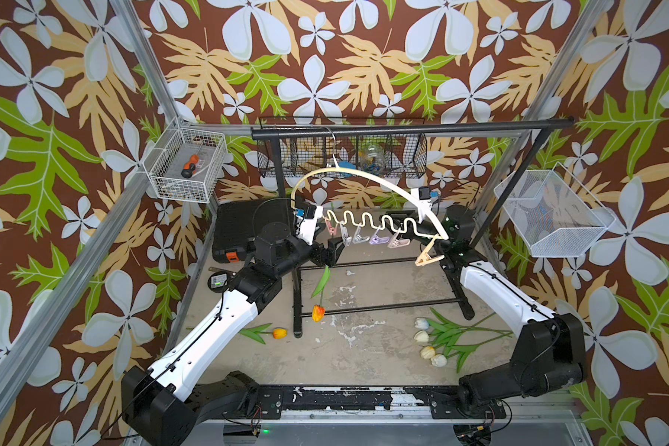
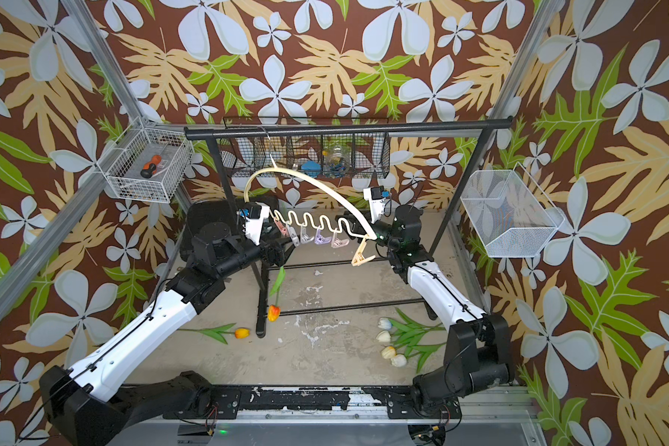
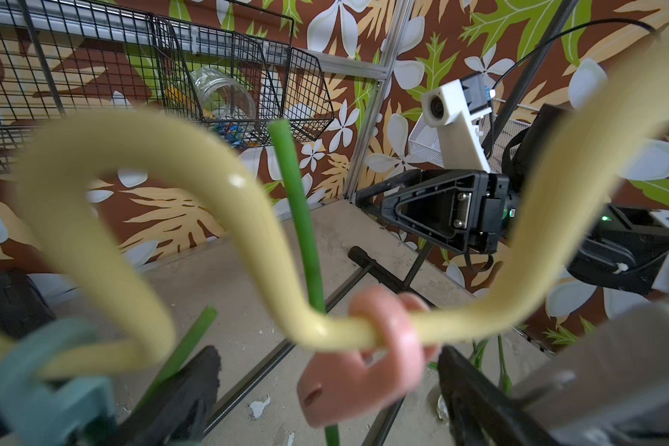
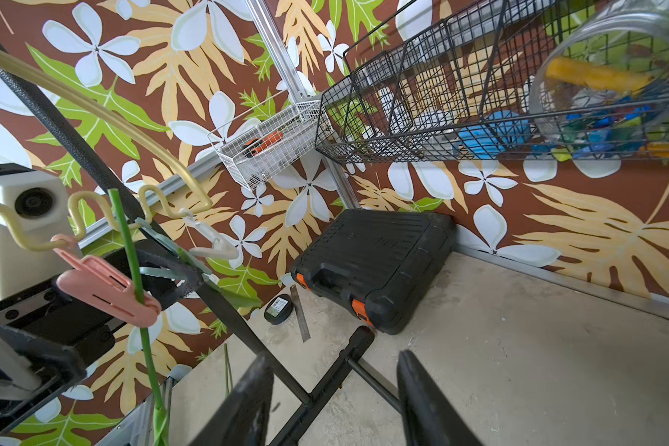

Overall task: Dry the flowers on a clothes hanger
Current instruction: Clamp the flower onto the hanger.

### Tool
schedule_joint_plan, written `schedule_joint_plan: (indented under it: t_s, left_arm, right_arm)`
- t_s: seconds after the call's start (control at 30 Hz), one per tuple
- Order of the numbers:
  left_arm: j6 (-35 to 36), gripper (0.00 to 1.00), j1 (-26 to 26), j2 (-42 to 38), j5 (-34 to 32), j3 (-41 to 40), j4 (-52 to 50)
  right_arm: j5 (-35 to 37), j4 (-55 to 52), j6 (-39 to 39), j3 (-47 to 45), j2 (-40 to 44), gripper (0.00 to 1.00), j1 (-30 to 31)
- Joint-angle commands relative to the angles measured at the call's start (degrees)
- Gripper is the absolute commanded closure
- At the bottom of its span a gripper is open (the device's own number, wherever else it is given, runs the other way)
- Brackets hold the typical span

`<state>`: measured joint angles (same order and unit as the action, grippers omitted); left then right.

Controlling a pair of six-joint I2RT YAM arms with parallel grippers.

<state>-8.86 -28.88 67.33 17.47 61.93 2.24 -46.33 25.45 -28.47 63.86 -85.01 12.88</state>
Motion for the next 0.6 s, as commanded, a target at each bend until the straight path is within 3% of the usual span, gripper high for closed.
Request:
schedule_joint_plan:
  t_s: [0.0, 0.57]
  left_arm:
    - [-1.1, 0.10, 0.1, -0.5, 1.5, 0.3, -3.2]
    - [5.4, 0.06, 0.1, 9.6, 1.7, 18.0, -16.7]
  right_arm:
    - [-0.6, 2.1, -0.5, -0.1, 0.5, 0.47, 0.1]
    - [0.1, -3.5, 1.4, 3.4, 1.8, 0.47, -1.1]
